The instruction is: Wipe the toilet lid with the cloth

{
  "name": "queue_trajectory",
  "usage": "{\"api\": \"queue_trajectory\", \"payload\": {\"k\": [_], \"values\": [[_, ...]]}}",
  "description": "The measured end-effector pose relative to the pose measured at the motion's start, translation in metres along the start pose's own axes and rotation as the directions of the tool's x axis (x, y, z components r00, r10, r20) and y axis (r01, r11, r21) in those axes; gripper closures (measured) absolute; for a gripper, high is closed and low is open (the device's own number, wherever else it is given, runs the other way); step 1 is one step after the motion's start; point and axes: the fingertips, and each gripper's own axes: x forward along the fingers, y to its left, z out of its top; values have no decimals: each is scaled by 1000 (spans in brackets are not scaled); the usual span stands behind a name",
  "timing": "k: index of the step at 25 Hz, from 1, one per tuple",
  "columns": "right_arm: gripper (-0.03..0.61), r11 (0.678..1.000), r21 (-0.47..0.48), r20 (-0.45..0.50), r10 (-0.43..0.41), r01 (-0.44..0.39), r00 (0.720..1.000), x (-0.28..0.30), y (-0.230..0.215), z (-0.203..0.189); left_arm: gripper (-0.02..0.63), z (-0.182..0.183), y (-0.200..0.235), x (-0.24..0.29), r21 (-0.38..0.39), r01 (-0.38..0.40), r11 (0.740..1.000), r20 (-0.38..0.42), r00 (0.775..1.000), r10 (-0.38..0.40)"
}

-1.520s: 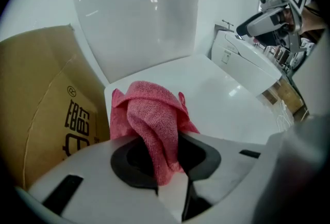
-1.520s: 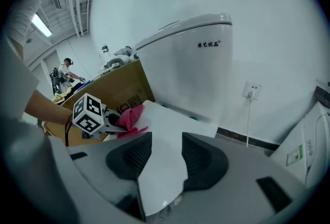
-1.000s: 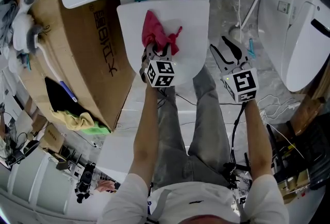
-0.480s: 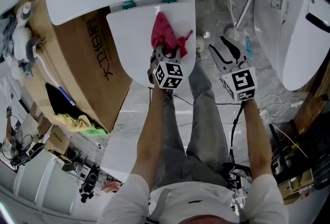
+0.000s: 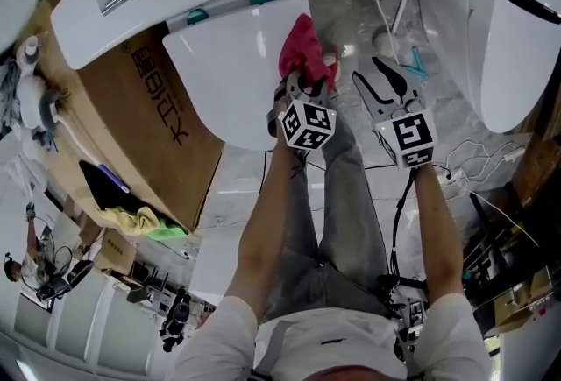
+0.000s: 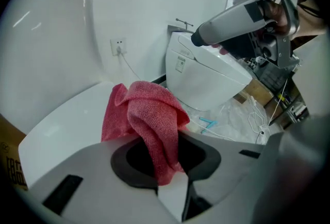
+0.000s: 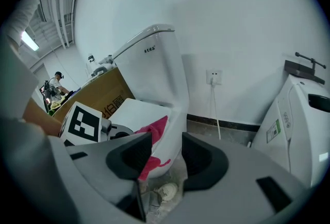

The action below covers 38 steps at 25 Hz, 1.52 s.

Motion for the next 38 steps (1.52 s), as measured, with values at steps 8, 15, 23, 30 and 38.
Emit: {"api": "queue_trajectory", "payload": {"k": [8, 15, 23, 30, 38], "values": [[383, 996, 41, 16, -83, 82, 996, -20, 3, -12, 505, 26, -45, -9, 107, 128, 986, 84, 987, -137], [385, 993, 40, 29, -114, 113, 993, -22, 38, -14, 505, -11, -46, -31, 122, 196, 973, 93, 974, -207], [385, 996, -8, 26, -91, 91, 996, -1, 94, -7, 505, -88, 0, -52, 75, 145, 987, 45, 988, -148], [385, 996, -77, 14, -50, 51, 999, 16, 145, -2, 505, -125, 33, -77, 54, 83, 995, 62, 994, -86], [385, 992, -127, 4, -18, 18, 1000, 22, 190, -3, 505, -180, 73, -112, -54, -8, 999, 65, 998, 11]]}}
